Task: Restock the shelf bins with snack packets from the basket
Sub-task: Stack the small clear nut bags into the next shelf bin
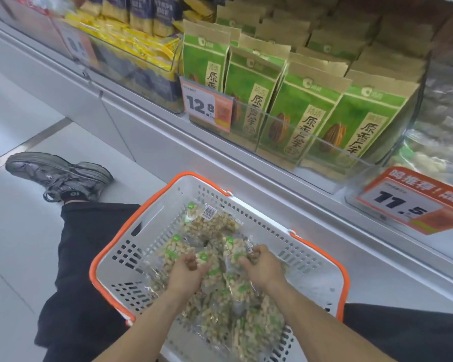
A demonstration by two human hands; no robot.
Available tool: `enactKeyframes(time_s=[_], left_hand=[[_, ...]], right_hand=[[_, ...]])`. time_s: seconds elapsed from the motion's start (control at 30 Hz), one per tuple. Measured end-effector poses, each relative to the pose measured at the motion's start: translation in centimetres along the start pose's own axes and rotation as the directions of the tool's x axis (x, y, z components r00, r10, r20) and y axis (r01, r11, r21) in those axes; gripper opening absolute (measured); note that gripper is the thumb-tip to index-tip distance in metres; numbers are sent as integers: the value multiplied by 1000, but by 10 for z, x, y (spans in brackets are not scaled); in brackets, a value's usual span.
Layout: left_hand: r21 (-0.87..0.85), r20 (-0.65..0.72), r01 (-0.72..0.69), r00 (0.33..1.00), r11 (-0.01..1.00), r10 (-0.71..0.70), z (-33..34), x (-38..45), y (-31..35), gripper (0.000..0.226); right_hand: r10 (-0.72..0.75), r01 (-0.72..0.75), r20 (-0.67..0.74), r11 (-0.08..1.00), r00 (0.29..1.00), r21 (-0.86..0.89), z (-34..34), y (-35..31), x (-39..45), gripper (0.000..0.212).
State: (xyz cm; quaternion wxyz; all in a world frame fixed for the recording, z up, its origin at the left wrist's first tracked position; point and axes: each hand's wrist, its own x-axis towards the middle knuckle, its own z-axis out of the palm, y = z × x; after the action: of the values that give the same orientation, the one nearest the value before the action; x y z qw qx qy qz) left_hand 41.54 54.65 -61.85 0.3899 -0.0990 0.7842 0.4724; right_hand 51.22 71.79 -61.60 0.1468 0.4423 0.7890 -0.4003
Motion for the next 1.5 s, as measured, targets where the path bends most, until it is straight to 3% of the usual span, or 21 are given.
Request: enactKeyframes(time_s=[0.2, 0.33, 0.53, 0.67, 0.77, 0.87, 0.97, 1.03, 1.1, 1.17, 1.23, 1.3, 1.37, 1.43, 1.5], left_hand=[[-2, -42, -76, 996, 997, 76, 11, 10, 3, 49], [-1, -39, -99, 994, 995, 99, 10, 7, 1, 54], [-85, 12, -124, 992, 989, 125, -6, -13, 4, 66], [-133, 4, -219, 975, 967, 221, -22, -30, 23, 90], [-147, 3, -318, 947, 937, 322, -34, -52, 58, 69], [-165, 103, -457, 874, 874, 476, -45, -84, 101, 66], [-208, 215, -568, 768, 796, 604, -52, -118, 141, 57], [-264, 274, -610, 696, 748, 664, -53, -138, 161, 64], [-350, 321, -615, 630, 706, 707, -49, -157, 176, 64], [-425, 365, -621, 549, 659, 752, -40, -176, 189, 56], [-452, 380, -654, 474, 607, 794, -25, -194, 201, 58], [-440, 351, -705, 435, 556, 829, -8, -202, 212, 64], [-393, 321, -764, 408, 512, 855, 9, -208, 223, 68], [-351, 326, -811, 363, 468, 873, 26, -213, 233, 72], [-307, 327, -862, 302, 403, 895, 42, -219, 241, 75]], right_hand=[[45, -54, 113, 996, 993, 74, 14, -10, 22, 63], [50, -77, 188, 988, 981, 136, 24, -11, 20, 65], [-116, 76, 241, 983, 964, 169, 19, -31, 0, 67], [-277, 256, 222, 959, 935, 120, -5, -65, -29, 65], [-371, 373, 181, 927, 911, 24, -52, -103, -59, 54], [-383, 395, 118, 913, 916, -100, -114, -136, -92, 44], [-416, 400, -59, 898, 907, -185, -166, -155, -135, 69], [-486, 464, -104, 867, 868, -184, -192, -157, -161, 90], [-486, 481, -38, 872, 873, -93, -214, -153, -184, 105], [-512, 487, 120, 853, 850, 190, -234, -144, -194, 87], [-617, 511, 190, 758, 764, 405, -252, -133, -195, 66], [-654, 569, 81, 706, 752, 422, -268, -118, -195, 66], [-664, 666, -117, 691, 739, 282, -283, -107, -194, 75], [-672, 726, -293, 673, 680, 139, -291, -97, -198, 78], [-674, 768, -465, 640, 574, 21, -297, -88, -205, 71]])
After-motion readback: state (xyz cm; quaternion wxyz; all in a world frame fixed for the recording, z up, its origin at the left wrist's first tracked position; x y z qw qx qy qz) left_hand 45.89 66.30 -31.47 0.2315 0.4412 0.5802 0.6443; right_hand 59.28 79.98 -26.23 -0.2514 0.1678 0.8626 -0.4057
